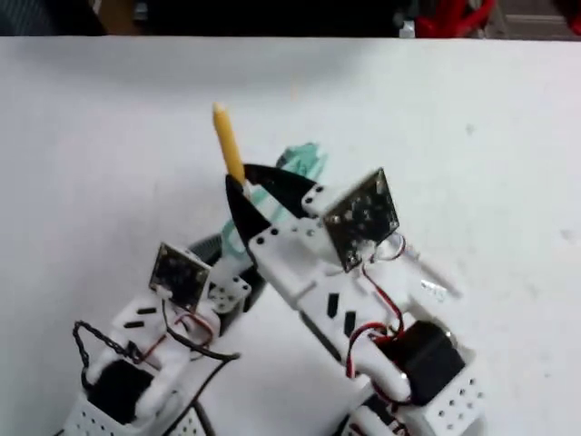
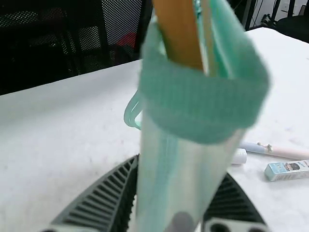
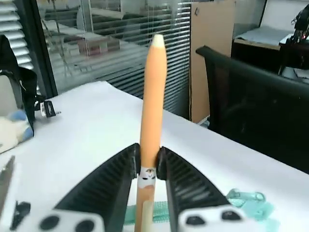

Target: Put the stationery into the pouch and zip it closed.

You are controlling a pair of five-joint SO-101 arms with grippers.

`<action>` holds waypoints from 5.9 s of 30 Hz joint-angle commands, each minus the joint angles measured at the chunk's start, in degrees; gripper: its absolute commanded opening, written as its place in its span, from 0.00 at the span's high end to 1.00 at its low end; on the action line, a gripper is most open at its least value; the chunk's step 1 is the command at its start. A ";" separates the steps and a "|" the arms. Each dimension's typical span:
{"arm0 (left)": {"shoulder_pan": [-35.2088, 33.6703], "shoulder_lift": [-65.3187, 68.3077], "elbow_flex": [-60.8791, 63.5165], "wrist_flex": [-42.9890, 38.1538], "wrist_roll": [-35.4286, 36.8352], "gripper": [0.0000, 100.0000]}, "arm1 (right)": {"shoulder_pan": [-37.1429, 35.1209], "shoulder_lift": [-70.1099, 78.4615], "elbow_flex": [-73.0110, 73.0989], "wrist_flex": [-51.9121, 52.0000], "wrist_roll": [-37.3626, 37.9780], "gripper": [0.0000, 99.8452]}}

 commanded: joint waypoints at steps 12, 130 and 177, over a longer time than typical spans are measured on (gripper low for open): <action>0.48 0.31 -2.73 0.35 0.62 0.80 | 0.48 -7.43 -6.68 13.41 9.05 0.72; -1.36 0.31 -3.08 0.26 -1.93 0.82 | 2.42 0.22 7.38 -5.58 5.71 0.98; -7.96 0.31 -2.64 -2.81 -1.85 0.85 | 46.29 70.20 -14.42 20.09 43.78 0.79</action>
